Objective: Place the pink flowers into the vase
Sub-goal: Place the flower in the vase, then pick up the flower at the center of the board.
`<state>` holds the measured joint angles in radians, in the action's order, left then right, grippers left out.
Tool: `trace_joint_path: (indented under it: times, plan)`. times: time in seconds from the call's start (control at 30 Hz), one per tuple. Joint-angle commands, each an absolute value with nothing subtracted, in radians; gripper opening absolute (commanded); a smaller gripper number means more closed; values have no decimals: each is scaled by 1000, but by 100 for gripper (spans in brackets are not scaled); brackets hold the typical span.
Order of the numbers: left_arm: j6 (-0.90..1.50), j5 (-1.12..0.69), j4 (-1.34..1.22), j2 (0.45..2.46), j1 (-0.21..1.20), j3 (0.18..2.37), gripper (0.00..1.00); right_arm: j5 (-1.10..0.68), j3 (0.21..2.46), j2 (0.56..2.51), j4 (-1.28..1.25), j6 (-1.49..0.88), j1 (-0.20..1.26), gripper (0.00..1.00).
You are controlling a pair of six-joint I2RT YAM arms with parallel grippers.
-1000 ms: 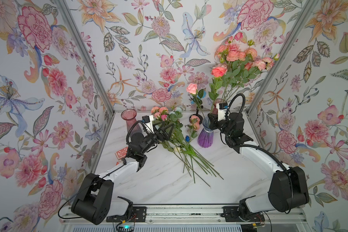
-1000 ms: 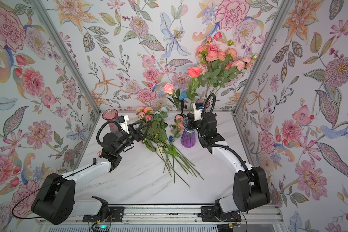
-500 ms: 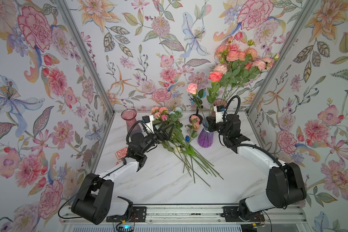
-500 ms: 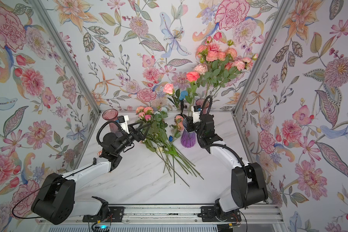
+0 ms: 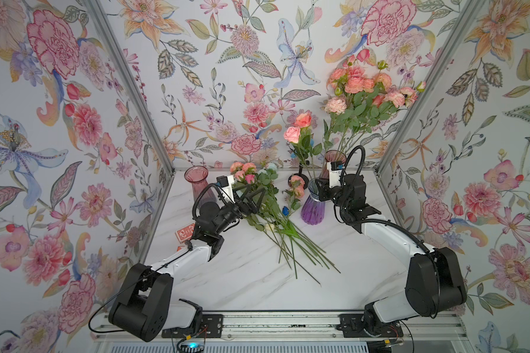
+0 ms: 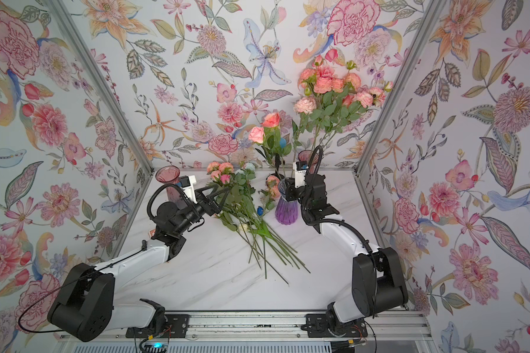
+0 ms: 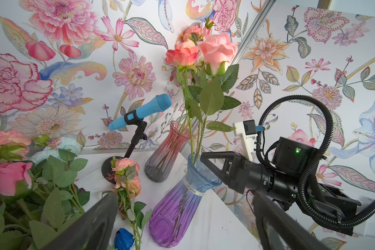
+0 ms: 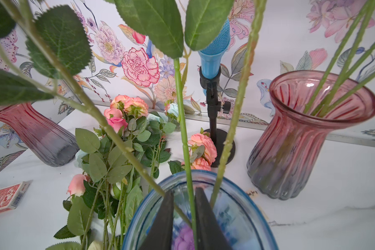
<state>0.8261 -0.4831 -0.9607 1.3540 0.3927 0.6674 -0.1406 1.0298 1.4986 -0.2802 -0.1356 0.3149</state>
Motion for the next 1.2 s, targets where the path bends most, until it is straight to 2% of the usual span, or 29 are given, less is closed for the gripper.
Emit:
trace_joint_path:
  times: [0.0, 0.2, 0.33, 0.47, 0.67, 0.73, 1.07, 1.17]
  plan:
    - [811, -473, -954, 1357, 396, 692, 100, -123, 1023, 1493, -273, -125, 325, 22]
    - [795, -464, -908, 1368, 400, 709, 100, -118, 1017, 1477, -269, -127, 328, 35]
    - [745, -425, -783, 1387, 405, 751, 100, -112, 1020, 1461, -252, -120, 330, 48]
    - [713, -382, -670, 1419, 408, 791, 100, -74, 1007, 1430, -247, -115, 333, 63]
    - [662, -348, -534, 1491, 435, 861, 100, -57, 984, 1386, -240, -120, 335, 94]
    - [636, -350, -482, 1530, 451, 892, 100, -31, 967, 1364, -239, -131, 336, 100]
    - [533, -303, -144, 1778, 575, 1103, 100, 7, 884, 1149, -177, -173, 336, 100]
    - [501, -292, -57, 1842, 606, 1174, 96, 8, 860, 1075, -148, -178, 343, 99]
